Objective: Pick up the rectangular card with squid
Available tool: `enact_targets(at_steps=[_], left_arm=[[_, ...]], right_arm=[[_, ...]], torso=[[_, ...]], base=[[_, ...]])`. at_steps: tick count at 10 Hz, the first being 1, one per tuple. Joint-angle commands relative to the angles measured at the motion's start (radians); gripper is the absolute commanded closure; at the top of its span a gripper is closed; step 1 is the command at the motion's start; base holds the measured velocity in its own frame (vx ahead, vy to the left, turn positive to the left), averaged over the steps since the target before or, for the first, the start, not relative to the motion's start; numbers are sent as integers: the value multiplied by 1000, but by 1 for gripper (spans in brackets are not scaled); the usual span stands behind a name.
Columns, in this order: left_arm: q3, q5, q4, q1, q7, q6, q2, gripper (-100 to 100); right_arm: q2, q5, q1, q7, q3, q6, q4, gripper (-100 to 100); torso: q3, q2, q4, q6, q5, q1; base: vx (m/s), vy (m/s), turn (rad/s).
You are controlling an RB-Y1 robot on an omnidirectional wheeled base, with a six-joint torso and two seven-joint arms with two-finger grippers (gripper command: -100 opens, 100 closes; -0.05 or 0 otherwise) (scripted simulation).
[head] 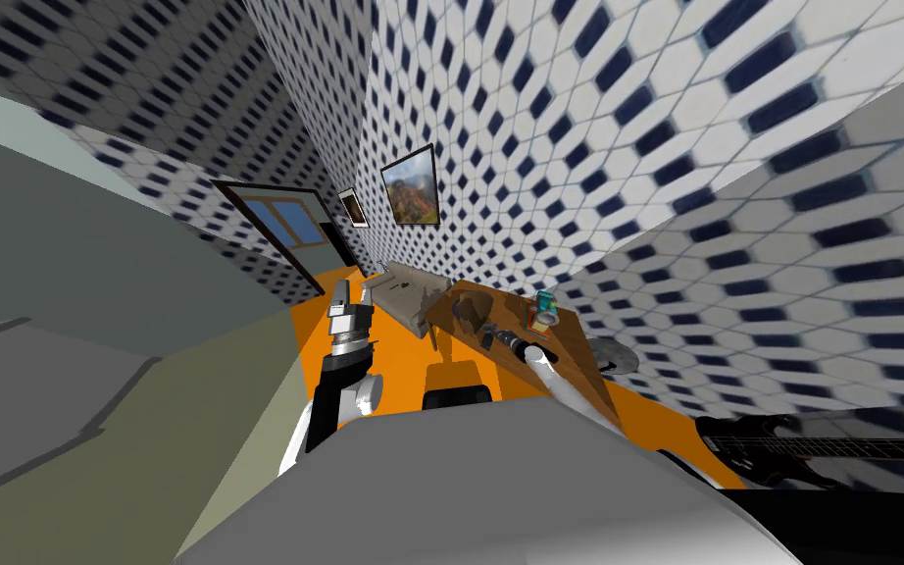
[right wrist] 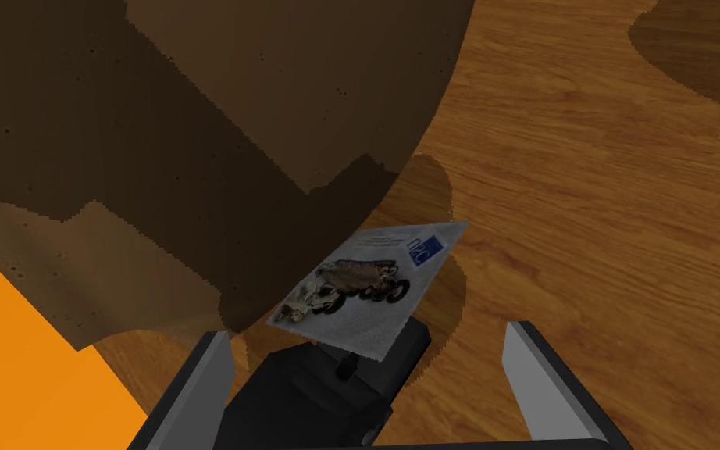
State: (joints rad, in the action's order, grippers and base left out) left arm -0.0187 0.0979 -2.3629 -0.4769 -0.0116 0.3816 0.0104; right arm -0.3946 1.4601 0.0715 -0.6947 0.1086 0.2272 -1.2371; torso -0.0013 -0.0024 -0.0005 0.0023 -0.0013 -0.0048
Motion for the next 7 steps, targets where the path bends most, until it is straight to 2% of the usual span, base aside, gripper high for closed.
enact_targets(at_steps=[1,2,3,4,5,6,7], left_arm=[[0,0,0,0,0,0,0,0],[0,0,0,0,0,0,0,0],[0,0,0,0,0,0,0,0],[0,0,0,0,0,0,0,0],[0,0,0,0,0,0,0,0],[0,0,0,0,0,0,0,0],[0,0,0,0,0,0,0,0]], right_arm=[[-20,50,-30,-24,4,40,50,-100],[-20,70,-30,-24,4,40,73,-100],[-20,91,-30,-24,4,40,75,-100],[-36,131,-54,-59,9,76,115,-100],[-36,156,-54,-59,9,76,138,-100],[-36,177,-54,-59,9,76,138,-100],[-51,212,-77,-94,14,113,187,-100]], torso=[[0,0,0,0,0,0],[0,0,0,-2,0,0],[0,1,0,0,0,-1],[0,0,0,0,0,1],[0,0,0,-2,0,0],[0,1,0,0,0,-1],[0,-1,0,0,0,1]], base=[[-46,-64,341],[-50,-77,183],[-30,-38,-45],[-57,-62,311],[-58,-77,188],[-25,-34,-19],[-48,-61,294]])
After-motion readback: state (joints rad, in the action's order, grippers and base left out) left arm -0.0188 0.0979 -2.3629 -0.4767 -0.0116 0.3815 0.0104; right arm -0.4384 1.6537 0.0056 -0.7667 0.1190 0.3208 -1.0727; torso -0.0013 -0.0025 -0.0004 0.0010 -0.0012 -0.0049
